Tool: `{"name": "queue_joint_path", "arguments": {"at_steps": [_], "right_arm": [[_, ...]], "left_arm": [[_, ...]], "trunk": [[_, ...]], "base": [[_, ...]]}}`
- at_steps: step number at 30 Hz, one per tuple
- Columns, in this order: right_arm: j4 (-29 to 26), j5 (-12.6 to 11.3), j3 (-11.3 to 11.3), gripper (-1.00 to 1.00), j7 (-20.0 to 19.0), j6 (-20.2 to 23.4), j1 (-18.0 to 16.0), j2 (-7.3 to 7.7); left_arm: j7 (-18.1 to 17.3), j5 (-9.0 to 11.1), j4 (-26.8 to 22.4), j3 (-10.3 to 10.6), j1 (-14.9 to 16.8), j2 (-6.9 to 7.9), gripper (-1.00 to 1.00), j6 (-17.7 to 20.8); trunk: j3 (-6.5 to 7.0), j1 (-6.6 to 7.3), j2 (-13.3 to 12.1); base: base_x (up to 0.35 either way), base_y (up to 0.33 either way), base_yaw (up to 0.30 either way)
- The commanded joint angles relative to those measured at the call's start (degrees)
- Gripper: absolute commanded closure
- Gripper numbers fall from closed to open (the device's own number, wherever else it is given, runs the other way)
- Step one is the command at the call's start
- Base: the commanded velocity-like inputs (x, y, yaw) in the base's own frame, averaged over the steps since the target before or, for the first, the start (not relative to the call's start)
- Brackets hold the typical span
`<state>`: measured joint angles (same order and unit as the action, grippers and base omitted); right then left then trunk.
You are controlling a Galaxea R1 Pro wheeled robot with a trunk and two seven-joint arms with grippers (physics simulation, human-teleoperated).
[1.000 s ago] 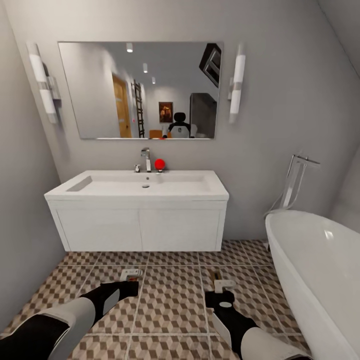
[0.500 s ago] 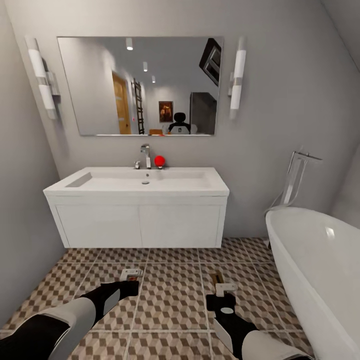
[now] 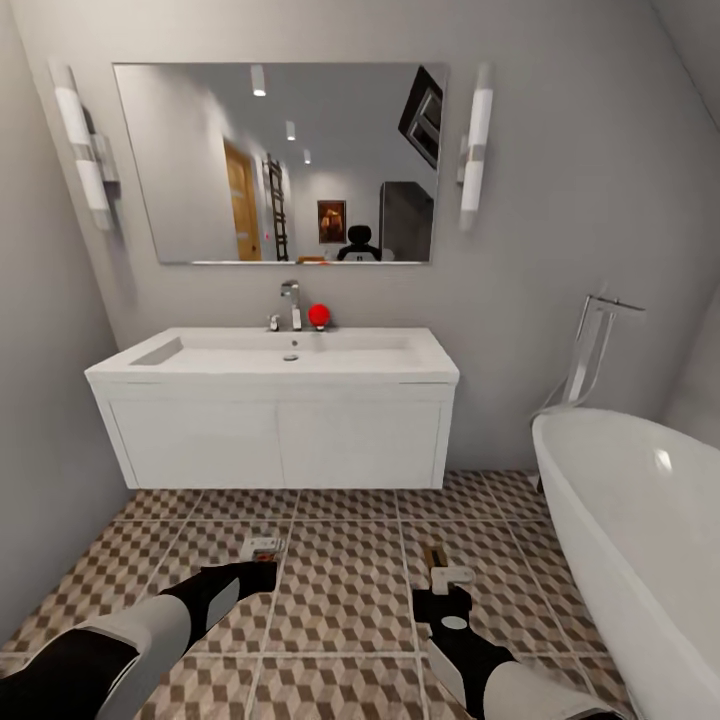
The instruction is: Take the four mousetraps from the cabinet in the bathroom and place them on the bathroom floor. Make sure all four end up on the same floor surface, and ensure that at least two of them are either under or directly next to the same bathroom sink.
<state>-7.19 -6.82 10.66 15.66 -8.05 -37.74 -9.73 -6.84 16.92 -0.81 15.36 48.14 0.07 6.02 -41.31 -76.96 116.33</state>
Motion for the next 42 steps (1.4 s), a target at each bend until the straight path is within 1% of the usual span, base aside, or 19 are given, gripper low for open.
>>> {"name": "queue_joint_path", "arguments": {"at_steps": [1, 14, 26, 29, 32, 34, 37, 42], "right_arm": [[0.07, -0.69, 0.51, 1.00, 0.16, -0.29, -0.05, 0.01], [0.06, -0.67, 0.51, 1.00, 0.16, -1.02, -0.05, 0.06], [1.49, -0.74, 0.67, 1.00, 0.16, -5.55, -0.05, 0.13], [1.60, -0.74, 0.63, 1.00, 0.16, -5.92, -0.05, 0.21], [1.65, -0.76, 0.56, 1.00, 0.16, -7.15, -0.05, 0.84], [2.18, -0.80, 0.53, 1.00, 0.16, -9.46, -0.05, 1.31], [3.62, -0.71, 0.51, 1.00, 0.16, -11.57, -0.05, 1.53], [4.32, -0.60, 0.51, 1.00, 0.16, -12.57, -0.05, 1.62]], "left_arm": [[-0.19, 0.47, -0.07, 0.42, 0.03, 0.01, 1.00, 0.30], [-0.19, 0.43, -0.07, 0.46, 0.03, 0.02, 1.00, 0.31], [-0.11, 0.47, -0.07, 0.45, 0.03, 0.02, 1.00, 0.46], [-0.11, 0.45, -0.07, 0.46, 0.03, 0.02, 1.00, 0.48], [-0.11, 0.47, -0.07, 0.46, 0.03, 0.02, 1.00, 0.45], [-0.11, 0.50, -0.07, 0.46, 0.03, 0.02, 1.00, 0.36], [-0.08, 0.55, -0.07, 0.46, 0.03, -0.10, 1.00, 0.12], [-0.03, 0.51, 0.06, 0.46, 0.03, -0.19, 1.00, -0.12]], "trunk": [[-0.24, -0.22, 0.44], [-2.57, -3.07, 5.66], [-4.73, -5.71, 10.47], [-5.27, -6.37, 11.67], [-5.81, -7.03, 12.88], [-6.17, -7.46, 13.68], [-6.70, -8.12, 14.88], [-7.60, -9.22, 16.89]], "base": [[0.000, 0.000, 0.000], [0.000, 0.000, 0.000], [0.000, 0.000, 0.000], [0.000, 0.000, 0.000], [0.000, 0.000, 0.000], [0.000, 0.000, 0.000], [0.000, 0.000, 0.000], [0.000, 0.000, 0.000]]}}
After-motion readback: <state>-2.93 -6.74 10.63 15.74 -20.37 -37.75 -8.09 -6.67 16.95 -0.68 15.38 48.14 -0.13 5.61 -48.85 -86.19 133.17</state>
